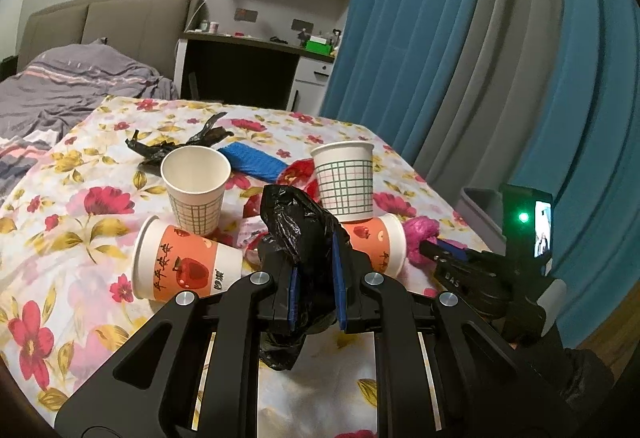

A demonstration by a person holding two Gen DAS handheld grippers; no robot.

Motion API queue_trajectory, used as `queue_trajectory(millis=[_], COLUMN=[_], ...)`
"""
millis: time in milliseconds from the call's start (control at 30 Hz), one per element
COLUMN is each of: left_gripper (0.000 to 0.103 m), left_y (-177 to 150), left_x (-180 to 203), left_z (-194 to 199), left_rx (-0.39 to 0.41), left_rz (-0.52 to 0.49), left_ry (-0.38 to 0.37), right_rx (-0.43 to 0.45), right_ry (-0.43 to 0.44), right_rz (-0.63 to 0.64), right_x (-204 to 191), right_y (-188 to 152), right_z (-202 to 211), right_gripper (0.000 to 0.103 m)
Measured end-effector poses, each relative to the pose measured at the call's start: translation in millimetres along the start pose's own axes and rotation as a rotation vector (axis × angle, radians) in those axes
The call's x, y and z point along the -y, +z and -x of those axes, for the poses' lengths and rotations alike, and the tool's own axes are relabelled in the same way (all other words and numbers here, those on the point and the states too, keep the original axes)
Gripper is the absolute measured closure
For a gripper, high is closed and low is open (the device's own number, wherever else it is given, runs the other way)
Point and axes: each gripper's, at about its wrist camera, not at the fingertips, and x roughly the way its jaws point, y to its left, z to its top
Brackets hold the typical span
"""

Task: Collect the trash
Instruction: 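Grasp the black plastic bag with the left tool while the right tool grasps the pink bag, then carry both bags over the grey bin and open both tools to release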

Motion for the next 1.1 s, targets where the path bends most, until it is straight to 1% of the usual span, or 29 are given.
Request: queue_trajectory(millis=[167, 333, 567, 700, 833, 933, 1100], left_gripper=[0.09, 0.09, 0.09, 0.09, 0.09, 0.09, 0.09], left_y=[-1.3, -1.4, -4.8, -4.7, -3.4, 0.6, 10.0], left_x=[8.2, 25.4, 52.8, 67.8, 87.7, 105.9, 145.1], left_z=[2.2, 5.3, 5.0, 3.6, 0.8, -5.0, -17.4], left_rx=[0.0, 0.006, 0.0, -0.005, -0.003, -0.007, -0.008], left_rz=[-0.019, -0.05, -0.094, -0.114, -0.153, -0.172, -0.222], left_ry=[-0.007, -0.029, -0.075, -0.101, -0.124, -0.155, -0.215], right_rx=[0.049, 0.105, 0.155, 0.177, 0.201, 0.228, 0.262], right_ry=[0.001, 0.002, 0.01, 0.011, -0.004, -0.018, -0.076], right_rz=[-0.017, -0.018, -0.04, -0.06, -0.06, -0.065, -0.068], right_x=[6.6, 14.5, 35.9, 49.8, 60.0, 71.3, 95.6], right_y=[-2.9, -7.1, -15.1, -17.6, -19.1, -18.5, -15.1], right_z=[23.5, 55.1, 89.9, 103.2, 115.0, 124.6, 135.1], right_gripper=[0.089, 0.089, 0.089, 0.089, 0.089, 0.089, 0.089])
